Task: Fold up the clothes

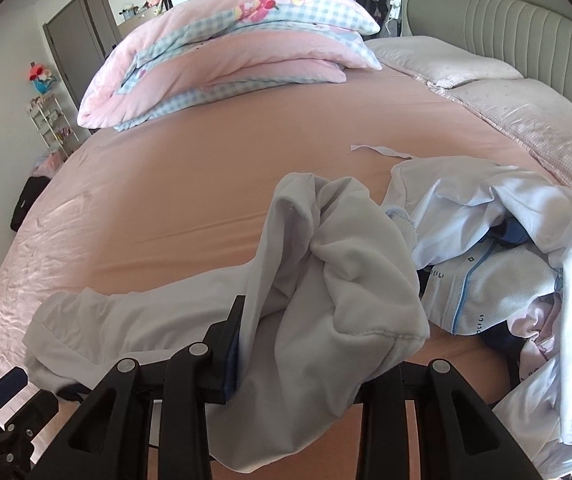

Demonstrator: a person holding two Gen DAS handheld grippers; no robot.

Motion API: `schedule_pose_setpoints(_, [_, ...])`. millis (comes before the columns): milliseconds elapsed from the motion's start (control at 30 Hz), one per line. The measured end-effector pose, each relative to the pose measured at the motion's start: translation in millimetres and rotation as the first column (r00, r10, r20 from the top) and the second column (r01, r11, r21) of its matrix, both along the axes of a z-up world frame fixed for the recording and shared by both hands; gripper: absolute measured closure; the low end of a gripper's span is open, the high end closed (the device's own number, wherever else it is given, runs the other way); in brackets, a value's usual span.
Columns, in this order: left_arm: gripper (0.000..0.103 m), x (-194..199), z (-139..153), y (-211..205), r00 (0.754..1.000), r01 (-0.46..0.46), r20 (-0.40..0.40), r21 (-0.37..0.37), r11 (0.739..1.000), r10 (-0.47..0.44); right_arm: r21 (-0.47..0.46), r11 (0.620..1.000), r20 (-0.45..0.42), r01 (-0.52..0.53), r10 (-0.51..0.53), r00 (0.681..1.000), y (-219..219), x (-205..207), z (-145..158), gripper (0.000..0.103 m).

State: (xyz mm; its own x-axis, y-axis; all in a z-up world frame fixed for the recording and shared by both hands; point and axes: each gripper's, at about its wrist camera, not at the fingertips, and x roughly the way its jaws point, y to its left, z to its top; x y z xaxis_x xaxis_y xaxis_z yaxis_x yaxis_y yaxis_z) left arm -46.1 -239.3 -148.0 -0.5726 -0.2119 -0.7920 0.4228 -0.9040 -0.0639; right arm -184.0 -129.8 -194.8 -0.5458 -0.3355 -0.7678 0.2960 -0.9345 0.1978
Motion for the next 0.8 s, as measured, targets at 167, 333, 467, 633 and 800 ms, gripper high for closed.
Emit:
schedule_pose_setpoints(167, [0.032, -29.6, 4.2, 14.6, 0.994, 0.099, -0.037, -0.029, 0.995, -0.1, -0.022, 0.999, 0.028, -0.023, 0.024, 0.999, 7.3, -1.7, -3.2, 0.07])
schedule_pose_setpoints(333, [0.032, -51.8, 1.3, 34.7, 0.946, 0.322, -0.032, -0.045, 0.946, -0.323, -0.064, 0.997, 0.078, -0.053, 0.058, 0.995, 13.9, -9.9, -7.0, 0.07])
schedule_pose_setpoints(467, [0.032, -59.2, -6.4, 49.4, 0.9, 0.434, 0.074, -0.083, 0.897, -0.429, -0.163, 0.985, 0.124, -0.055, 0.076, 0.989, 22.8, -18.7, -5.1, 0.07])
schedule_pose_setpoints(633, [0.028, -57.2, -10.7, 82.2, 0.842, 0.54, 0.177, -0.272, 0.796, -0.511, -0.223, 0.974, 0.178, -0.042, 0.083, 0.981, 30.0, -26.7, -8.7, 0.07])
schedule_pose_setpoints(800, [0.018, -52.4, -25.2, 114.6, 0.784, 0.619, 0.237, -0.367, 0.694, -0.574, -0.266, 0.963, 0.196, -0.04, 0.094, 0.976, 35.1, -29.0, -10.8, 0.07])
